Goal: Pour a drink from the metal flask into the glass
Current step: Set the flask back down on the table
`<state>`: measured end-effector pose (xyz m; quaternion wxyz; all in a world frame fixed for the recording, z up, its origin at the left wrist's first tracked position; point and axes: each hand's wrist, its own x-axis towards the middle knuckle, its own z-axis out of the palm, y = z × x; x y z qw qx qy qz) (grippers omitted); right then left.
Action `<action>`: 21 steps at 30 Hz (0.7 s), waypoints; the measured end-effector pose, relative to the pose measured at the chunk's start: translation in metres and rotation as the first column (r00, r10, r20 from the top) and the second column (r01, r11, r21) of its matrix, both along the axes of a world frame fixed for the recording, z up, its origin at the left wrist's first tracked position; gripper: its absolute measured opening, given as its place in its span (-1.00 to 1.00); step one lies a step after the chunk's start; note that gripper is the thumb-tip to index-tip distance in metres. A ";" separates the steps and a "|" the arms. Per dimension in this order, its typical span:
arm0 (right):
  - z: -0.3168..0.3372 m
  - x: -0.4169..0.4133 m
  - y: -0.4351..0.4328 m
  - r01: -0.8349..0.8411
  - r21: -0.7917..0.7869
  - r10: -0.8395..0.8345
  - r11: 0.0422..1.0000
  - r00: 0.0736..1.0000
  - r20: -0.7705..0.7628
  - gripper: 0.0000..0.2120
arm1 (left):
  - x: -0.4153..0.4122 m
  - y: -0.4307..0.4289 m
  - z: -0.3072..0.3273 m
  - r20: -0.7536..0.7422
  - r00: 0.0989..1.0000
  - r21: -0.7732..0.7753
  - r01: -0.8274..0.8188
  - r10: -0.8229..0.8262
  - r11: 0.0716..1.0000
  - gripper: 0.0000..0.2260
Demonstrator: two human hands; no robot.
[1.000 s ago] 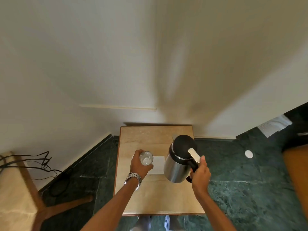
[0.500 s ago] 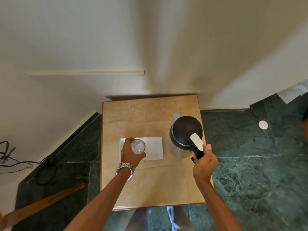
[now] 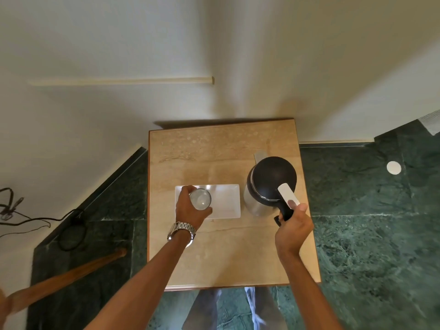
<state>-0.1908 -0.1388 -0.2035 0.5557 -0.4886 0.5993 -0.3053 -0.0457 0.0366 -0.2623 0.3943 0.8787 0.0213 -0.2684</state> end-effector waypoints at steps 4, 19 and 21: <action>-0.003 -0.004 0.009 0.001 0.029 -0.002 1.000 1.000 0.031 -0.43 | -0.003 0.005 -0.009 0.021 1.000 0.007 0.016 -0.016 1.000 -0.33; -0.006 -0.038 0.043 -0.034 0.016 0.034 0.999 0.999 -0.020 -0.30 | -0.008 0.010 -0.021 0.062 0.996 -0.005 0.065 -0.065 0.998 -0.28; -0.002 -0.038 0.045 -0.038 0.032 0.039 0.999 0.999 -0.021 -0.25 | -0.009 0.010 -0.020 0.042 0.993 0.023 0.114 -0.115 0.993 -0.17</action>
